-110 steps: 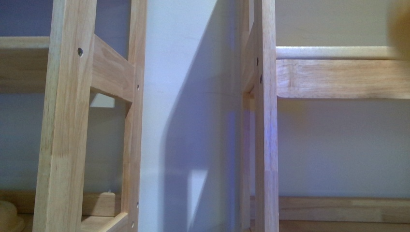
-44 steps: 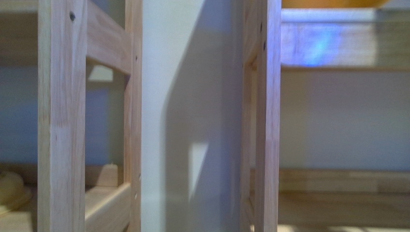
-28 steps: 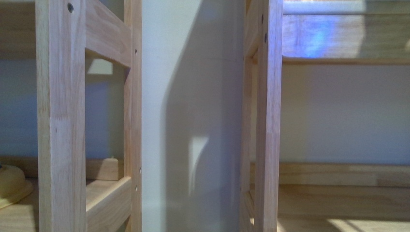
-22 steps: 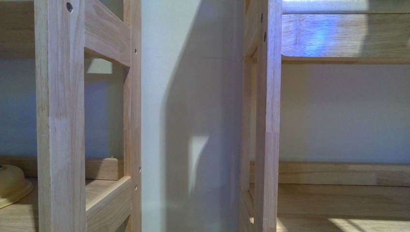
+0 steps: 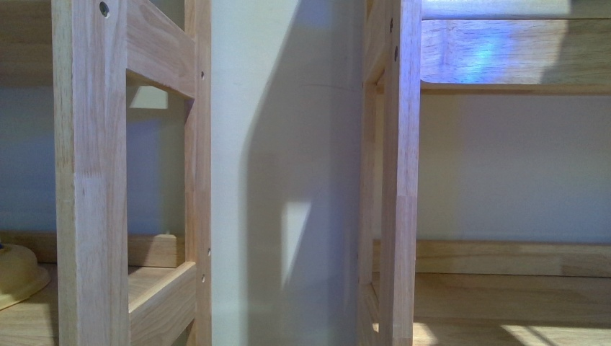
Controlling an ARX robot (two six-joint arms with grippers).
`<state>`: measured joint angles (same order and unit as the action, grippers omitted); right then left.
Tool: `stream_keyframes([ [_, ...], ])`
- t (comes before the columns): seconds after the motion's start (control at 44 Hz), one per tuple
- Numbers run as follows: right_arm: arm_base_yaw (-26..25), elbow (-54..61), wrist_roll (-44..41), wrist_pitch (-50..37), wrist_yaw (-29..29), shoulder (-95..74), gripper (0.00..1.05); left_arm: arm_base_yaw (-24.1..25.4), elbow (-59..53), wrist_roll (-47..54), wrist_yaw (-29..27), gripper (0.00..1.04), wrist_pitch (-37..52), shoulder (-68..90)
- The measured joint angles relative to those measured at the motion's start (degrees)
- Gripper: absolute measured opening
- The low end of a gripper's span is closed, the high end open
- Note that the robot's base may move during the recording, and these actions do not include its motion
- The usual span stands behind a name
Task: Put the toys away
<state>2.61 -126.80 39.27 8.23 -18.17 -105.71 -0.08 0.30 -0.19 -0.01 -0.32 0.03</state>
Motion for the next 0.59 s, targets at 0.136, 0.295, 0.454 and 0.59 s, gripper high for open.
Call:
stream_keyframes([
  [0.136,0.0,-1.29,0.24,0.92,0.79,-0.15,0.35,0.0,0.0,-0.02,0.0,0.98,0.0,0.0],
  [0.295,0.0,-2.89,0.68,1.4,4.04,-0.37,0.58,0.0,0.0,-0.02,0.0,0.98,0.0,0.0],
  [0.454,-0.17,-3.89,0.2,0.94,7.61,-0.48,0.78,0.0,0.0,0.0,0.0,0.98,0.0,0.0],
  [0.59,-0.26,-4.87,0.04,0.07,9.51,-0.44,0.96,0.0,0.0,-0.02,0.0,0.98,0.0,0.0],
])
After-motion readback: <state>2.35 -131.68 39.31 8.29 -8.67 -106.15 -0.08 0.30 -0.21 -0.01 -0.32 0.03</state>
